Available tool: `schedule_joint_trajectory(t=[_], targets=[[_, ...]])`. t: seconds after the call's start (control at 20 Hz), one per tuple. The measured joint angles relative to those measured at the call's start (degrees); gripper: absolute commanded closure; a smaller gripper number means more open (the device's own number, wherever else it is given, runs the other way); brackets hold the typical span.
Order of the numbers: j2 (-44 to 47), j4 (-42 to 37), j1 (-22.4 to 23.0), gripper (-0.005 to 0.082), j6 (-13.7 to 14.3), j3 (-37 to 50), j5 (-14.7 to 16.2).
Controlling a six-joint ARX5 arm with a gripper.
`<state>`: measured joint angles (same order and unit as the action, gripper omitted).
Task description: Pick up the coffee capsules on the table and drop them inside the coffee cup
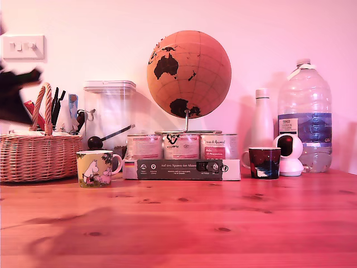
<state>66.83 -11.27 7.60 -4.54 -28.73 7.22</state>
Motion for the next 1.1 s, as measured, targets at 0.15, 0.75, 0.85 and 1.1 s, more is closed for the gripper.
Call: schedule_joint_trajectory(t=[0.15,0.75,0.85,1.1], targets=[[-3.7,-0.9,-0.9,0.0791,-1.3,4.3,0.2],[-26.9,-0.2,-1.7,0.0791,-5.8,21.7,0.1],[-31.1,3.2,-1.7,0.0791,-5.9,22.3,0.0],[-43.3,12.3,-1.7,0.0791,-6.0,22.6,-0.9]])
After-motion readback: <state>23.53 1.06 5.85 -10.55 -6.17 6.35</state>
